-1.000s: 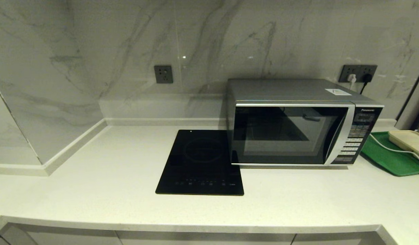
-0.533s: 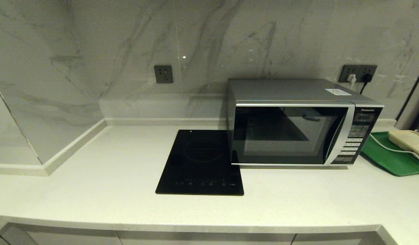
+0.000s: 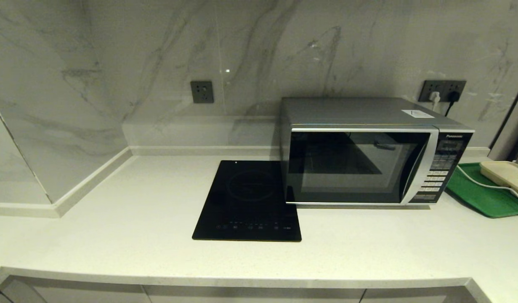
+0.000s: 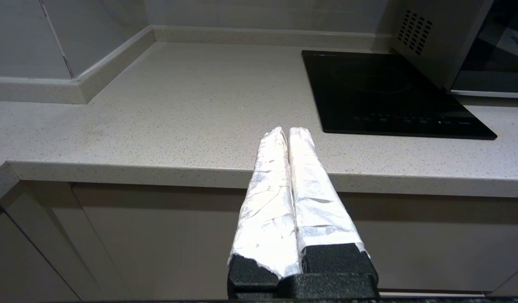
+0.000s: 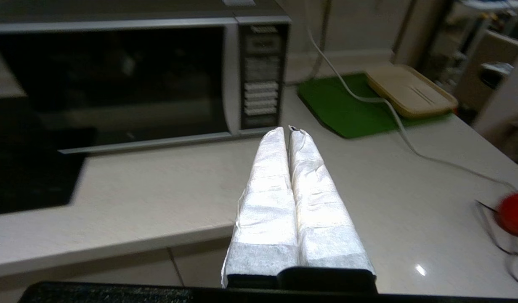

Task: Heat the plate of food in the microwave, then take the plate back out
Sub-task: Open the microwave oven

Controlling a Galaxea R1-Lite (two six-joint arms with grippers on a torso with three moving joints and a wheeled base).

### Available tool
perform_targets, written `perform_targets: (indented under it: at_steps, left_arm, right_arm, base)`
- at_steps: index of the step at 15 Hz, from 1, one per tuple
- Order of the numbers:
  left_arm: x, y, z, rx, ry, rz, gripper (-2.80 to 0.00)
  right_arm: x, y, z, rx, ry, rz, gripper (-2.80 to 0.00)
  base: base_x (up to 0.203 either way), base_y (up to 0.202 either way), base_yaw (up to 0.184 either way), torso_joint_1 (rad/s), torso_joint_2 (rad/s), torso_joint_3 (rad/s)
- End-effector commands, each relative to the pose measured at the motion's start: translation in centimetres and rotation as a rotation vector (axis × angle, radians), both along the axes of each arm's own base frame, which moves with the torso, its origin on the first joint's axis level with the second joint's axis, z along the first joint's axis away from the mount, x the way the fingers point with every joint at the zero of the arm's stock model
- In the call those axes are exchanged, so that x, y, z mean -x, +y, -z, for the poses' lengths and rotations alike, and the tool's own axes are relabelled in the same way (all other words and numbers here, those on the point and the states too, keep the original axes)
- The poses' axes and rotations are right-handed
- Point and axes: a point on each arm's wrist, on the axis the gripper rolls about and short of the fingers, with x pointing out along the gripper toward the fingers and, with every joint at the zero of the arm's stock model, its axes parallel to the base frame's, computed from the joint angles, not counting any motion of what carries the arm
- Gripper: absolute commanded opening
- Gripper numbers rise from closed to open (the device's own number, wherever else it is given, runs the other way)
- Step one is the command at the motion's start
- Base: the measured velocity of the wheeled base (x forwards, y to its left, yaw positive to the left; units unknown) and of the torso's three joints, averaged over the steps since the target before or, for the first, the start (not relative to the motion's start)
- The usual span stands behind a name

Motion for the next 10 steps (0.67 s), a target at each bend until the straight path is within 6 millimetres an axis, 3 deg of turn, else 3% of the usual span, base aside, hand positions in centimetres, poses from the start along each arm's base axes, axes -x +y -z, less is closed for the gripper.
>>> perform_targets:
  at_steps: [1,3,5,10]
  left_arm:
    - [0.0,0.0,0.0,0.001,-0.002,-0.001,-2.8]
    - [0.0,0.0,0.0,0.001,-0.002,-0.001,-2.8]
    - [0.0,0.0,0.0,0.001,-0.001,-0.001,-2.8]
    - [0.0,0.0,0.0,0.001,-0.001,-0.001,-2.8]
  right_arm:
    - [-5.9,-0.3,-0.7,0.035,0.287,0.07,-2.8]
    - [-8.5,-0.4,1.1,0.059,0.552,0.087,-2.8]
    - [-10.1,-0.5,2.8,0.075,0.71,0.092,-2.8]
    - [-10.9,-0.5,3.9,0.101,0.792,0.082,-2.8]
  base:
    - [0.0,0.0,0.0,0.0,0.0,0.0]
    - [0.0,0.0,0.0,0.0,0.0,0.0]
    - [0.0,0.0,0.0,0.0,0.0,0.0]
    - [0.0,0.0,0.0,0.0,0.0,0.0]
